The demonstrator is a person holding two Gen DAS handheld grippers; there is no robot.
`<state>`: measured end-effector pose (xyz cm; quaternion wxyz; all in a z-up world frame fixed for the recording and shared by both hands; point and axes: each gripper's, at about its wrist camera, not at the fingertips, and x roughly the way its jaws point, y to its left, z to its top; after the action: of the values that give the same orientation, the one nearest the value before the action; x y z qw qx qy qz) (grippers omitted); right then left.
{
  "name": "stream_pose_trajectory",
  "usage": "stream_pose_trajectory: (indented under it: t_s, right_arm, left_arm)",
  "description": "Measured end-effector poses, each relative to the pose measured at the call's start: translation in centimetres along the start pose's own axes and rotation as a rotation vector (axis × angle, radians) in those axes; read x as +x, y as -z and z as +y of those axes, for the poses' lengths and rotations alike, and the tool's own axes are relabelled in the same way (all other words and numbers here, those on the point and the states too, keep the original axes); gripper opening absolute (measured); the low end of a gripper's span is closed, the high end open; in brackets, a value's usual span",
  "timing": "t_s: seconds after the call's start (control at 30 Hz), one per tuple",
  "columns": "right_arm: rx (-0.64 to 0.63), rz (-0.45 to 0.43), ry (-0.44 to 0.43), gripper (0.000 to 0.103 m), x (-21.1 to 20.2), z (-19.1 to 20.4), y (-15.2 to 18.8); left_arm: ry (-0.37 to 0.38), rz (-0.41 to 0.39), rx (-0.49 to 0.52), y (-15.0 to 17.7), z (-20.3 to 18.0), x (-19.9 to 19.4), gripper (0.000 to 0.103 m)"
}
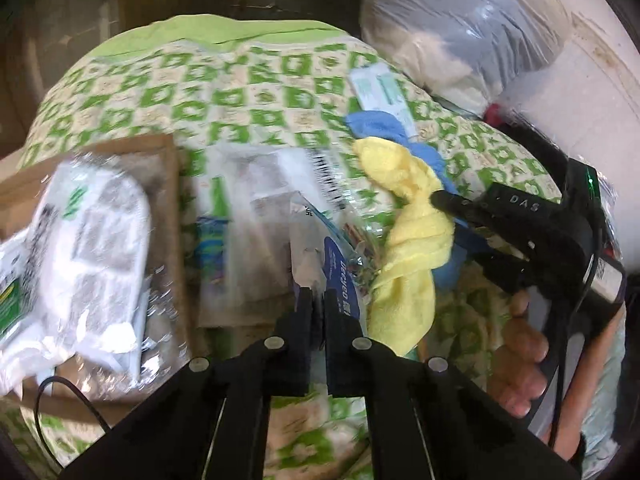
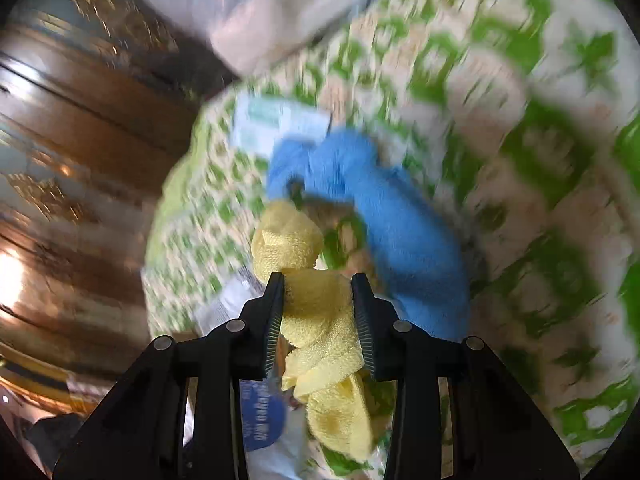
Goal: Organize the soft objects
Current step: 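Carry the yellow cloth and blue-printed packet into the tray with both tools and release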
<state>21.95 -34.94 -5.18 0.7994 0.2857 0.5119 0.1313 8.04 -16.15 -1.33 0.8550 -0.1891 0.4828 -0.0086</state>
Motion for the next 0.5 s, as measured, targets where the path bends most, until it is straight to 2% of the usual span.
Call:
stream_pose_trajectory:
  t_s: [0.03, 0.1, 0.27, 0.33, 0.43, 0.5]
  right_arm:
    - [-0.001, 0.003, 0.002, 0.034, 0.0, 0.0, 0.0]
    - [0.016, -0.046, -0.013, 0.034, -1.2, -0.1, -0.1]
    - [0.007, -0.109, -0.052, 0.034, -3.4, 1.2, 0.8]
    - [-0.034, -0.139, -0.078, 0.034, -4.4, 2.7, 1.3]
    - [-0.115, -0.134, -0.084, 0.034, -4.8, 5.2, 2.0]
    - [-0.138, -0.112, -0.067, 0.034, -4.3, 6.2, 2.5]
  left_arm:
    - [0.033, -0.003, -0.031, 0.5, 0.7, -0.6, 0.002]
    - [0.083, -0.029, -0.071, 1.0, 1.9, -2.0, 0.000]
    - [0.129, -0.120, -0.119, 2.5, 4.5, -6.9, 0.000]
    - [0.138, -0.147, -0.130, 2.9, 5.7, -8.2, 0.000]
    - [0.240, -0.112, -0.131, 3.3, 7.0, -7.2, 0.000]
    - [0.195, -0.094, -0.109, 3.2, 6.9, -6.0, 0.000]
